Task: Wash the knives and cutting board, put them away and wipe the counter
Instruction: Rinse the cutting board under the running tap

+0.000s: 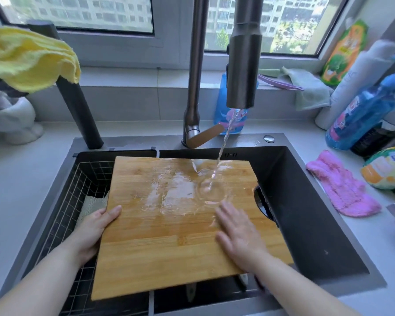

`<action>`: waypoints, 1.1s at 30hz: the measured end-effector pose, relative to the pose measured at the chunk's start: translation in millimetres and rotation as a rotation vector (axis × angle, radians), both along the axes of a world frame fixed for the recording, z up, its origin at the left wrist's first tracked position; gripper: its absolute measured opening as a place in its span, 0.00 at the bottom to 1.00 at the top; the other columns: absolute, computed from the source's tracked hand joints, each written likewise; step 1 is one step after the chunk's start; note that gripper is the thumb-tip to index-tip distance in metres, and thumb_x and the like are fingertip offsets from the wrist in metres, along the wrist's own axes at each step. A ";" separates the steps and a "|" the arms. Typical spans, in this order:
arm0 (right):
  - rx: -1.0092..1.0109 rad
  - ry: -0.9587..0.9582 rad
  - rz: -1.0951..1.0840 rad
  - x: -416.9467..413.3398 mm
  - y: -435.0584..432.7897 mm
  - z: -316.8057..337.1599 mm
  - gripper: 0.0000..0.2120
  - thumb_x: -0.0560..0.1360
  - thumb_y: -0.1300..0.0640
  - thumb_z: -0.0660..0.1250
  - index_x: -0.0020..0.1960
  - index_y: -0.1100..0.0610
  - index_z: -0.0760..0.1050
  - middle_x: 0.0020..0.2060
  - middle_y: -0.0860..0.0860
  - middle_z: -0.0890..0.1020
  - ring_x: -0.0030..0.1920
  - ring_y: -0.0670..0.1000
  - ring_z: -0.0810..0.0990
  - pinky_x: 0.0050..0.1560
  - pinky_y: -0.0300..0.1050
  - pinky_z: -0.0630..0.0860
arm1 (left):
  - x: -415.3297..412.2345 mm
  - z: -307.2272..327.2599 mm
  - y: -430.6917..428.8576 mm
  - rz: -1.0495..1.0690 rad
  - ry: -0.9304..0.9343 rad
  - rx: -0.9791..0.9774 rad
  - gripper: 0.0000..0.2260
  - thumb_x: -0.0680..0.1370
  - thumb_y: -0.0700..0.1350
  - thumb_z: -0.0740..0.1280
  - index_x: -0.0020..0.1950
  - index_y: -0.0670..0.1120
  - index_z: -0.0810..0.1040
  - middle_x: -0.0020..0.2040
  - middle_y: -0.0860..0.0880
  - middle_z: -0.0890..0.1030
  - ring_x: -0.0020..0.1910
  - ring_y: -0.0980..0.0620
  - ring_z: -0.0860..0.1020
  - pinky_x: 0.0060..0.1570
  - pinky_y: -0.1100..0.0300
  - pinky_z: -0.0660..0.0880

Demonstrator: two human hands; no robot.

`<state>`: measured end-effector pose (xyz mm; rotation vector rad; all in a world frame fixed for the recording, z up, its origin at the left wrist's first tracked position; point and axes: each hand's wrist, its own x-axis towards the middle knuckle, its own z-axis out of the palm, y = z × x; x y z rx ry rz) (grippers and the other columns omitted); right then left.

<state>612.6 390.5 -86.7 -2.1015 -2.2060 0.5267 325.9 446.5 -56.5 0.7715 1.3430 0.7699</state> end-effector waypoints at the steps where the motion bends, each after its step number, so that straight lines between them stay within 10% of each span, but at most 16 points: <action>1: 0.000 0.007 -0.158 17.1 2.5 -0.7 0.33 0.77 0.37 0.43 0.76 0.52 0.42 0.76 0.47 0.42 0.75 0.46 0.39 0.72 0.39 0.36 | 0.1 0.1 -0.3 -0.011 -0.006 0.007 0.08 0.79 0.43 0.58 0.46 0.43 0.74 0.31 0.47 0.83 0.29 0.50 0.81 0.25 0.61 0.77; 4: -0.094 -0.027 -0.329 27.7 -0.2 -0.4 0.30 0.80 0.45 0.48 0.76 0.55 0.41 0.76 0.50 0.40 0.76 0.48 0.39 0.75 0.44 0.38 | 1.2 1.1 -1.0 -0.009 -0.011 0.019 0.07 0.79 0.43 0.58 0.46 0.43 0.74 0.34 0.45 0.83 0.31 0.49 0.81 0.24 0.62 0.77; 9: -0.072 -0.032 0.088 -23.9 -5.8 3.9 0.44 0.63 0.29 0.29 0.71 0.54 0.31 0.67 0.44 0.31 0.69 0.44 0.29 0.68 0.39 0.29 | 1.8 -1.6 -0.3 0.003 -0.017 0.013 0.07 0.78 0.44 0.58 0.47 0.42 0.74 0.41 0.42 0.81 0.38 0.45 0.79 0.31 0.55 0.77; 14: -0.090 -0.039 -0.374 29.5 36.4 -2.3 0.28 0.81 0.47 0.46 0.76 0.56 0.42 0.76 0.53 0.43 0.76 0.50 0.42 0.76 0.47 0.40 | 0.8 -10.6 1.4 -0.015 -0.044 0.024 0.08 0.78 0.43 0.59 0.51 0.41 0.75 0.35 0.46 0.84 0.33 0.49 0.82 0.30 0.59 0.80; 20: 0.044 0.060 0.018 -9.6 83.6 3.4 0.26 0.81 0.48 0.50 0.76 0.52 0.48 0.76 0.48 0.46 0.76 0.48 0.43 0.71 0.40 0.36 | 2.3 -16.6 2.3 -0.010 -0.124 0.001 0.07 0.78 0.41 0.58 0.49 0.41 0.75 0.34 0.46 0.84 0.31 0.51 0.83 0.27 0.61 0.79; 26: 0.013 -0.002 -0.434 40.1 115.2 4.3 0.25 0.81 0.51 0.49 0.76 0.57 0.52 0.76 0.55 0.51 0.76 0.53 0.48 0.74 0.47 0.45 | -0.2 -19.1 2.5 -0.023 -0.161 0.023 0.24 0.63 0.48 0.73 0.54 0.39 0.74 0.38 0.44 0.85 0.35 0.48 0.83 0.28 0.59 0.79; 33: 0.035 -0.116 -0.047 43.8 122.3 19.8 0.24 0.81 0.47 0.49 0.76 0.50 0.52 0.76 0.49 0.51 0.76 0.49 0.46 0.74 0.46 0.41 | -0.8 -25.4 3.3 0.031 -0.171 -0.037 0.27 0.64 0.49 0.72 0.58 0.39 0.72 0.38 0.44 0.85 0.36 0.47 0.83 0.29 0.58 0.79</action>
